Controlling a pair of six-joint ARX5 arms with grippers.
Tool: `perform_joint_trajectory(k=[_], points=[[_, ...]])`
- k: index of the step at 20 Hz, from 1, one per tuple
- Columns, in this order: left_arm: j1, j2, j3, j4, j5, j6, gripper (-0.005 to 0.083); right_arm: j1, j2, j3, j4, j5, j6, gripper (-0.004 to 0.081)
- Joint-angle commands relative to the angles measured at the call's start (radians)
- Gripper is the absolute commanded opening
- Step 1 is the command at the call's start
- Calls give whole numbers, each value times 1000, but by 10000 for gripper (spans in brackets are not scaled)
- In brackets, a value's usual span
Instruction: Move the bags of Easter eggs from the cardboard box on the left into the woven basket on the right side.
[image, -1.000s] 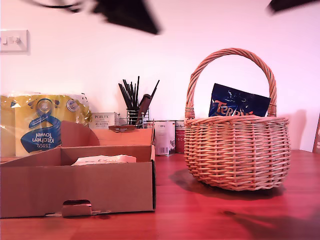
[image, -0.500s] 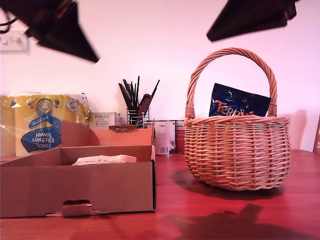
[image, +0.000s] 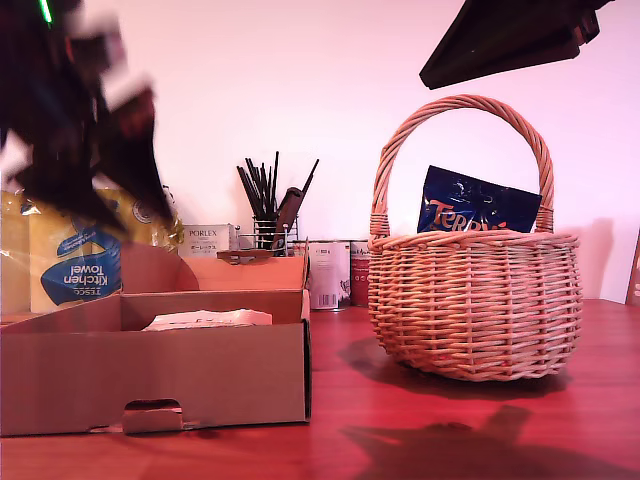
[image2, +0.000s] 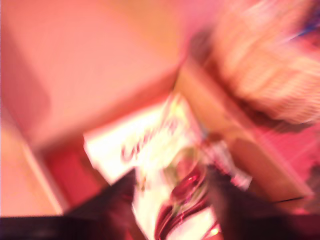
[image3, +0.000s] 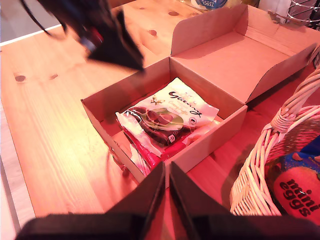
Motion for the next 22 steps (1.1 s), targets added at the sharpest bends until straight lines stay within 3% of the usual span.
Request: perform_joint_trajectory(k=[1,6,12,22], points=[[-4,37,53,-11,-4,-46,586,-2,-1,-19,7,1,0,-13],[-12,168,167,-123,-75,-117,706,-2,-1,-19,8,0,0,-13],[-47,283,252,-244,-104,-147,708,-2,-1,-19,18,0,0,-13],[-105,367,278,-285,-182,-202,708,-1,-1,-19,23,-8,0,-13]])
